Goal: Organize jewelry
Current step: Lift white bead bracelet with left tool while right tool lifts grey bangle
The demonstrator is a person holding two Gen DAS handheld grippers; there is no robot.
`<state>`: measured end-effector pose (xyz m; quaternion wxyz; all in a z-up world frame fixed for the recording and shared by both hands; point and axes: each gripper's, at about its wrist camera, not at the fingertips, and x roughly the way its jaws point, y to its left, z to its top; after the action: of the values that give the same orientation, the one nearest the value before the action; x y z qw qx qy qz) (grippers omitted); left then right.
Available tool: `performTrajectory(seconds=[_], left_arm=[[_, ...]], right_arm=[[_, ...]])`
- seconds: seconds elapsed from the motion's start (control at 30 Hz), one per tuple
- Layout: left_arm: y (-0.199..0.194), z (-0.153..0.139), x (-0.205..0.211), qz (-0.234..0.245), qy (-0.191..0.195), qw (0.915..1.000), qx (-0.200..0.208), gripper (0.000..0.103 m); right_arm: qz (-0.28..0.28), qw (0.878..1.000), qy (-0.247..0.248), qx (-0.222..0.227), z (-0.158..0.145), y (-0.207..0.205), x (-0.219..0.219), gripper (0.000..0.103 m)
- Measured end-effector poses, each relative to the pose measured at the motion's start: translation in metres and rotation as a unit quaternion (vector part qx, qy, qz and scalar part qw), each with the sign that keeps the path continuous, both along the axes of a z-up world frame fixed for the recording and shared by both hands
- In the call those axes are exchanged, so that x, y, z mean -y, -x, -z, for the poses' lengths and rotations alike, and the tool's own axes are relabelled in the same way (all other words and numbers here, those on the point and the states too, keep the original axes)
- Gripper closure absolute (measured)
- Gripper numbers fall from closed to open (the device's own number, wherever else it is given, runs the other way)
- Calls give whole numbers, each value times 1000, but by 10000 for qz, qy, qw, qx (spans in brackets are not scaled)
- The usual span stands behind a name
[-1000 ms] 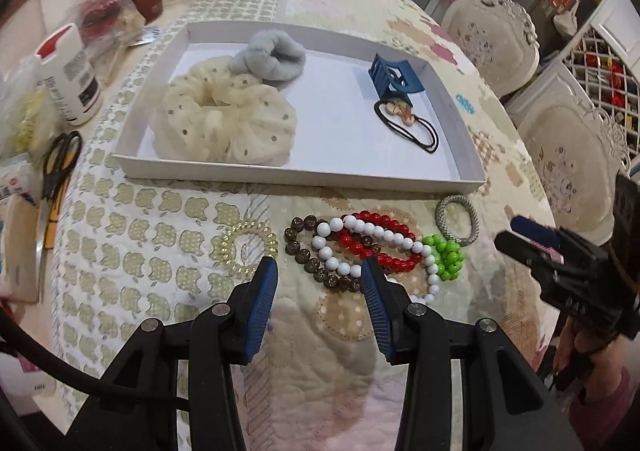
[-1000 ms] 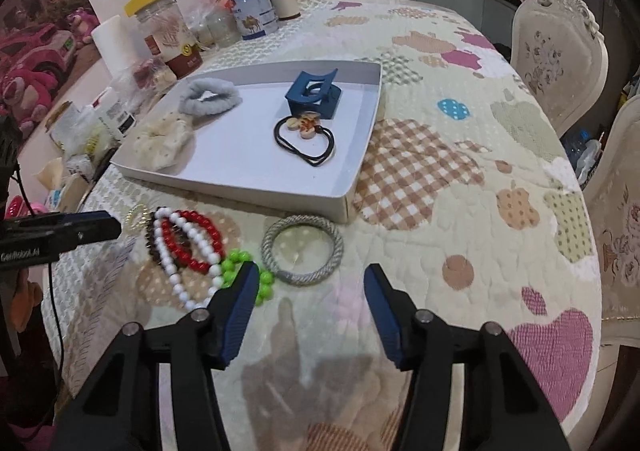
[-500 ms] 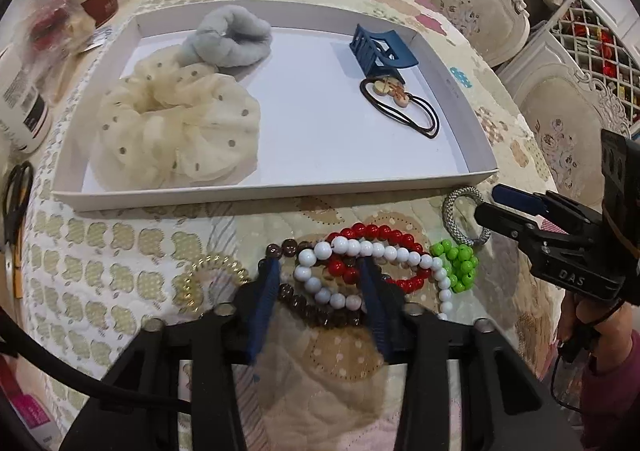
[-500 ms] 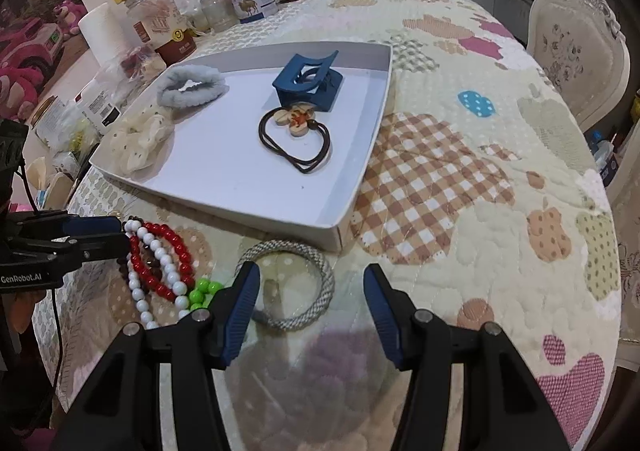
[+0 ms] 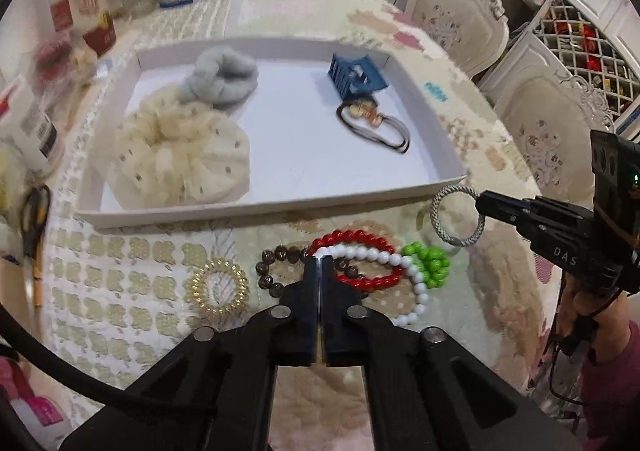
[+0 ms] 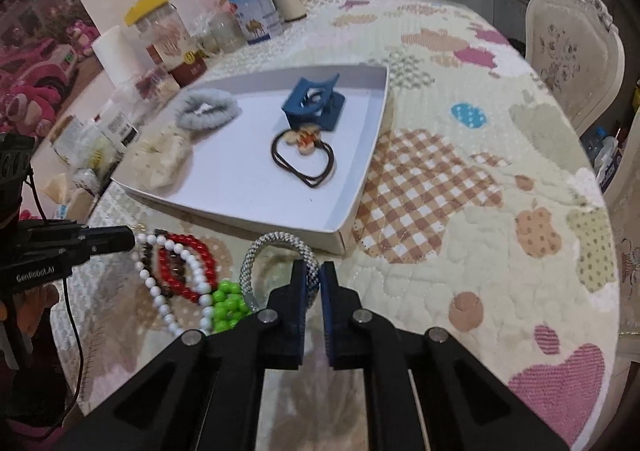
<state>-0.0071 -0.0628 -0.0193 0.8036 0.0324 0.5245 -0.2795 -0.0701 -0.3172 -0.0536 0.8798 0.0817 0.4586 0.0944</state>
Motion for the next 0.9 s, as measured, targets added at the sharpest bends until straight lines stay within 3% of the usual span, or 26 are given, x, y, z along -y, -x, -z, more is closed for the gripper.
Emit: performTrajectory(seconds=[0.17,0.3,0.37,0.47,0.63,0.7,0.77,0.9], left_arm=[[6,-26,0,80,63,9995,288,103],[7,-25,1,79,-3,9997,221,102],[7,-15,0,50,-13,10000,78,86],[10,3,2,50,-151,9999,-60,83],[8,34,10,88,-428,9989,-196,84],[6,40,13,127,-452,9987,-212,96],[4,40,14,108,-438,9989,-155,103],[5,25,10,64,-168,9996,-202,103]], right_arm=[[15,9997,3,257,-26,17,0,96],[45,9994,-3,332,-36,26,1,96],[44,9994,7,335,-36,29,1,96],[20,9997,-25,230,-29,32,1,96],[14,9999,-55,93,-18,35,1,96],[24,9999,-83,80,-17,36,2,96],[22,9999,-94,91,-17,36,3,96],[-4,9998,-86,173,-25,37,3,96]])
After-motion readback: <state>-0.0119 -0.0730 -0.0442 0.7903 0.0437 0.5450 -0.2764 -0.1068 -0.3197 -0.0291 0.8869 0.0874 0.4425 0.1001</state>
